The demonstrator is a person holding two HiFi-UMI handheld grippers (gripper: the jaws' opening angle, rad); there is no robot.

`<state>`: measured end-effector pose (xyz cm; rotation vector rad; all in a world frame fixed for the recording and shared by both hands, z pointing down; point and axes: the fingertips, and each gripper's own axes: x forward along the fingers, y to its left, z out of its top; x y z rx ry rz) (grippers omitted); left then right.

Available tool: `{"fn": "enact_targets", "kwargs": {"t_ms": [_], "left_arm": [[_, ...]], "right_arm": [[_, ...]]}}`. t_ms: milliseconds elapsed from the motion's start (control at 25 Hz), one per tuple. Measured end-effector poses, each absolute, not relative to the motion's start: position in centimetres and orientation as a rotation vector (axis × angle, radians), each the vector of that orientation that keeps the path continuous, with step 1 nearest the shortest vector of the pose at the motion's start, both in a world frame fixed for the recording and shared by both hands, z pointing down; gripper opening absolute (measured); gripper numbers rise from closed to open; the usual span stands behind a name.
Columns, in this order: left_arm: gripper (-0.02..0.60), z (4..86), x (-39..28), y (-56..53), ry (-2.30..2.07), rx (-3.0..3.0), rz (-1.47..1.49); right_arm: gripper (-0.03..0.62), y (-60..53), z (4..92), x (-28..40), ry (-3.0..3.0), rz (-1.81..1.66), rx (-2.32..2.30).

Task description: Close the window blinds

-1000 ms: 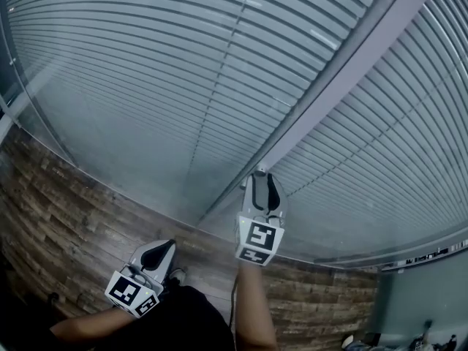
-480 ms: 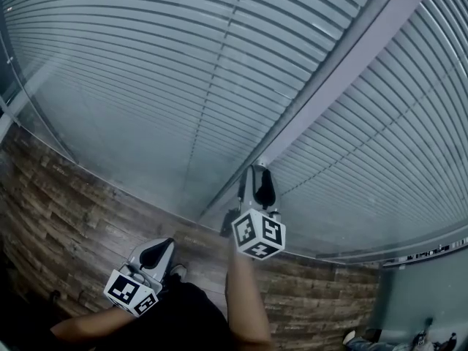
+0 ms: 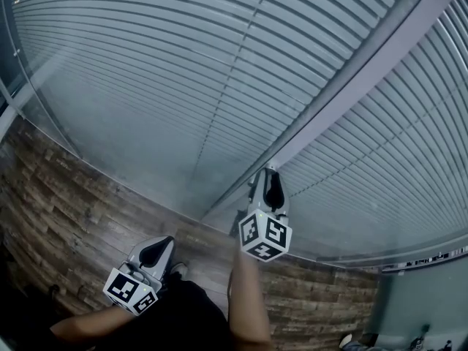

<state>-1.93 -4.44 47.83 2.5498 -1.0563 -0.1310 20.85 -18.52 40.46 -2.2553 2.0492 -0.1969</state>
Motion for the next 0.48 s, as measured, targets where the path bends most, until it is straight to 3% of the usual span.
{"fn": "enact_targets", "kwargs": {"t_ms": [480], "left_arm": [[0.000, 47.92, -2.67, -4.98, -1.017, 2.590, -0.107]], "right_arm": [[0.129, -19.04, 40.48, 19.86, 2.450, 0.130, -2.489]]}}
